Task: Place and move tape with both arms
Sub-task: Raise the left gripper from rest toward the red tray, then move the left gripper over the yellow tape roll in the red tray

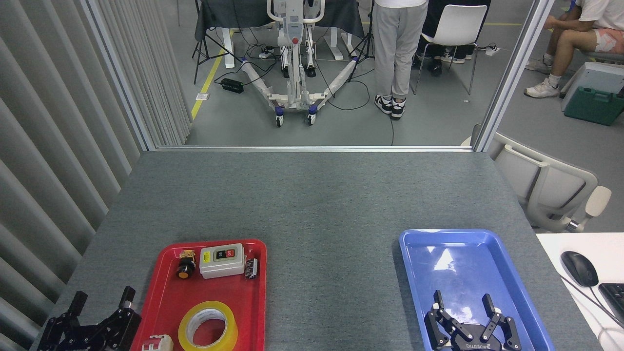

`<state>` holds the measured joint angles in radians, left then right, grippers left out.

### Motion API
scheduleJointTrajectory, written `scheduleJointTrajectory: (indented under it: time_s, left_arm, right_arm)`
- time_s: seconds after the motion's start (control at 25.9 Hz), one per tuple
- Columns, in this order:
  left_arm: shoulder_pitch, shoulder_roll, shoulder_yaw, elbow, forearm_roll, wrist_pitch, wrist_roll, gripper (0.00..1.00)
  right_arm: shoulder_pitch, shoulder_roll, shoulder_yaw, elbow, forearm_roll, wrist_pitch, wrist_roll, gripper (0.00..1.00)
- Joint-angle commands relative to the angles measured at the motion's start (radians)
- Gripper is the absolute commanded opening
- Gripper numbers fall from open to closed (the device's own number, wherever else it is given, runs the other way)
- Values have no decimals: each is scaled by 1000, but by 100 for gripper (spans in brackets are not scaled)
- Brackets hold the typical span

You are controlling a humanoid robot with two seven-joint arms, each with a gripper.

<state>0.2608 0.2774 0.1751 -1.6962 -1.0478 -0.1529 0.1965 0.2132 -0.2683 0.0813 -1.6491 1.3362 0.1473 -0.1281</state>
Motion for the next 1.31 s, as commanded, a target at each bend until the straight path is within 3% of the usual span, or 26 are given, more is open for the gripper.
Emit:
scheduleJointTrajectory:
  time_s: [0.0,0.54,0.73,1.04,1.28]
  left_arm:
    - [0,-1,0,3,0,-1,0,100]
    - [-5,11,-3,7,12,-42,-26,100]
    - [-63,137,-63,7,61,-83,-39,100]
    - [-202,454,-279,21,64,-159,-40,100]
    - [-313,526,-416,110,68,-251,-48,100]
  right_arm:
    - [0,0,0,0,0,0,-1,100]
    - [0,0,0,0,0,-3,-1,100]
    - [0,0,0,0,0,-5,-1,100]
    - [0,0,0,0,0,-3,-1,100]
    - [0,0,0,0,0,-3,-1,100]
